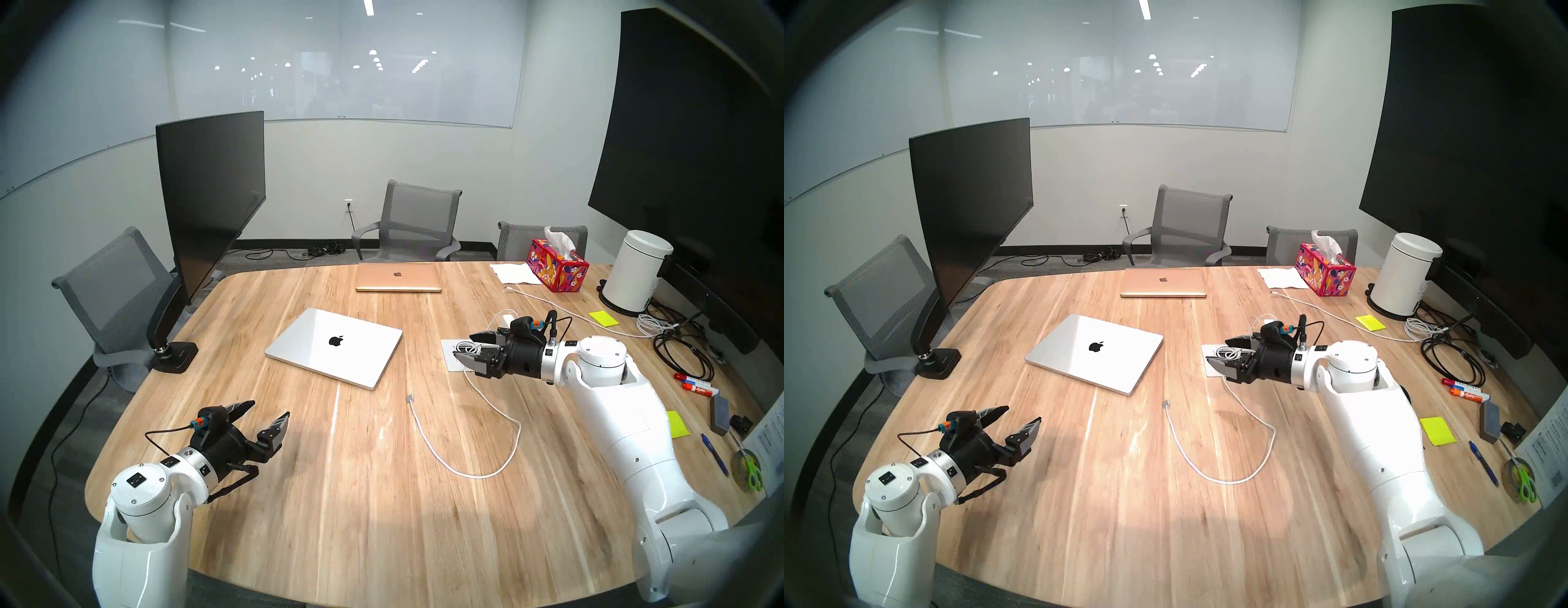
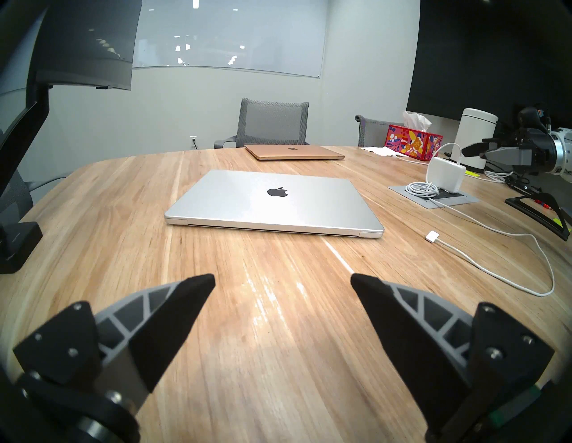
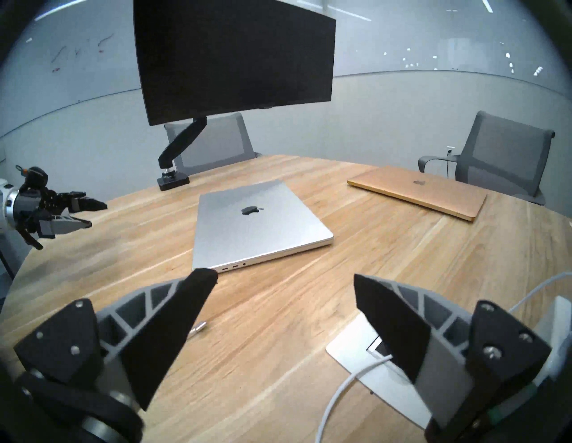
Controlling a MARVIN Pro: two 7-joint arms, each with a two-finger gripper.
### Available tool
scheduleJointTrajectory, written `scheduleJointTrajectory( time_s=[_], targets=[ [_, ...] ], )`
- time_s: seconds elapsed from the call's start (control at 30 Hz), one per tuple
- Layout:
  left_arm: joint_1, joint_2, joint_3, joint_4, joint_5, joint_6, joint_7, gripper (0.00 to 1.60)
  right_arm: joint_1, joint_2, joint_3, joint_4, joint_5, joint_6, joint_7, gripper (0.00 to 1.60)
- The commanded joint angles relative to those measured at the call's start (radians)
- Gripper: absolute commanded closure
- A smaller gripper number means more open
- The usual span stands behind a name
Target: Unplug the charging cable from the port of the MacBook and lay it on the desk
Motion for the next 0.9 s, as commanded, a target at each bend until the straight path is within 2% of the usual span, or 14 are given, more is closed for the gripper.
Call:
scheduleJointTrajectory(
  time_s=[0.0,0.1,0.47,0.87],
  targets=[
    [-0.001,0.002,-0.002,-0.014,0.002,-0.001,0.000,0.00,-0.059,-0.027,0.100,-0.105,0.080,0.047,-0.040,0.00],
    [-0.001,0.002,-0.002,-0.015,0.002,-0.001,0.000,0.00,-0.099,-0.046,0.137,-0.151,0.091,0.057,-0.081,0.00],
    [-0.001,0.002,-0.002,-0.015,0.002,-0.001,0.000,0.00,-0.221,-0.134,0.206,-0.291,0.065,0.034,-0.263,0.00],
    [-0.001,0.002,-0.002,-0.015,0.002,0.000,0.001,0.00,-0.273,-0.220,0.227,-0.334,0.019,-0.011,-0.456,0.00]
  ],
)
